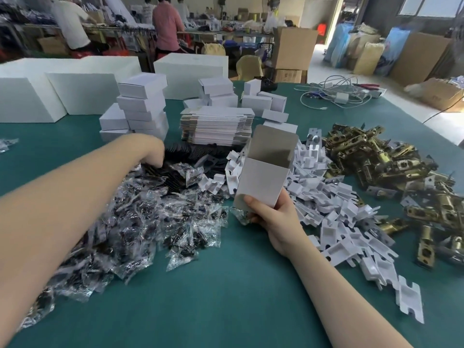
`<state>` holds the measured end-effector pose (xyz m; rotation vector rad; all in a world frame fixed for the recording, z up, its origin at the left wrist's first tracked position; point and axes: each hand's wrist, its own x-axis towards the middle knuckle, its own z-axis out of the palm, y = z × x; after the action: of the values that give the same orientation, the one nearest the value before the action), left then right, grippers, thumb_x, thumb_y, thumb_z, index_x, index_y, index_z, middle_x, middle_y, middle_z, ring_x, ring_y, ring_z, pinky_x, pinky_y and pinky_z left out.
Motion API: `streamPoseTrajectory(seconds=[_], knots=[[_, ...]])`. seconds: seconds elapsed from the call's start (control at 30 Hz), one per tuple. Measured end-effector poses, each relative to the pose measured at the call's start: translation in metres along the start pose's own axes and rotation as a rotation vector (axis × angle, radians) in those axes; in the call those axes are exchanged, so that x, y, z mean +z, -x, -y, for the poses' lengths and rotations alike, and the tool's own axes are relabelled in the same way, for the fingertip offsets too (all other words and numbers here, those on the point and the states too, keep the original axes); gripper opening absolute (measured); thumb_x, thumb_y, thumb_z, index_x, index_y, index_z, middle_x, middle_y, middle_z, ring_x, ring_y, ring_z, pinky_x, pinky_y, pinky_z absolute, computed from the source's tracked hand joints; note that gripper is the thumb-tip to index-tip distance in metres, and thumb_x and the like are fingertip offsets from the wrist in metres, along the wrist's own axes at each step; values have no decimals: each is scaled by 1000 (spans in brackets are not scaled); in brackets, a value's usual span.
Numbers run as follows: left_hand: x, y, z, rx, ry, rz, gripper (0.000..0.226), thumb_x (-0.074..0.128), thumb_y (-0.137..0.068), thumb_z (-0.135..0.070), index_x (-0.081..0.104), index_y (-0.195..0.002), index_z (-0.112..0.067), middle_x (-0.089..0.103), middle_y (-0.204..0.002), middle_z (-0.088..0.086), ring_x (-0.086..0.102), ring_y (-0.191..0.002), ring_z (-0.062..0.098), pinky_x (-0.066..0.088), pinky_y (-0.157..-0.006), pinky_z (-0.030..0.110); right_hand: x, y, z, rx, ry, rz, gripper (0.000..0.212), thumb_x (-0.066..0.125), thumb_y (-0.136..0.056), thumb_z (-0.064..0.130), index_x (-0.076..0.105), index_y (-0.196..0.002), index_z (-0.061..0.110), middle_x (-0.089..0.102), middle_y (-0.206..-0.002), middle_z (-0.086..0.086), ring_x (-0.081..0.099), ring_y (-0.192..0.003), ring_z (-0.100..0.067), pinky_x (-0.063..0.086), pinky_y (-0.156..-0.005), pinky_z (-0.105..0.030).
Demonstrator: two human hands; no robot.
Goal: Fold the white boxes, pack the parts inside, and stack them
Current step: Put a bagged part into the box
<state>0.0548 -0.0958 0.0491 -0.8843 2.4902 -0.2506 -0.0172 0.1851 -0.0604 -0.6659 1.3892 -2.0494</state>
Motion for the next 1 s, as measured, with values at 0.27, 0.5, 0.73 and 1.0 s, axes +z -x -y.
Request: streamPoseTrajectory(seconds=[0.27,0.5,0.73,1.0], knots=[[22,-12,12,-10,237,-144,50,59,-98,-32,50,-143,-11,60,-135,9,61,-115,28,47,-97,33,-2,-1,-1,-1,-7,13,38,77,-76,6,59,-108,18,70,-89,4,59,-67,-13,49,-56,-23],[20,-14,29,-55,571,-267,50,81,-80,-35,68,-123,-13,71,-110,9,67,-71,20,49,-66,28,-5,-5,-3,71,-36,-35,30,72,-86,10,59,-111,21,71,-88,4,56,-56,-14,47,-52,-22],[17,-12,33,-26,637,-290,18,76,-85,-36,74,-95,-21,72,-83,5,63,-62,20,49,-59,27,-6,-4,-4,59,-13,-35,34,74,-84,10,59,-112,21,70,-93,5,58,-63,-11,47,-54,-22],[29,-17,27,-25,582,-394,22,56,-98,-28,66,-93,-10,70,-86,7,64,-65,24,41,-57,26,-6,-4,-3,66,-14,-31,39,78,-82,13,58,-114,20,70,-92,5,59,-63,-11,49,-55,-22]])
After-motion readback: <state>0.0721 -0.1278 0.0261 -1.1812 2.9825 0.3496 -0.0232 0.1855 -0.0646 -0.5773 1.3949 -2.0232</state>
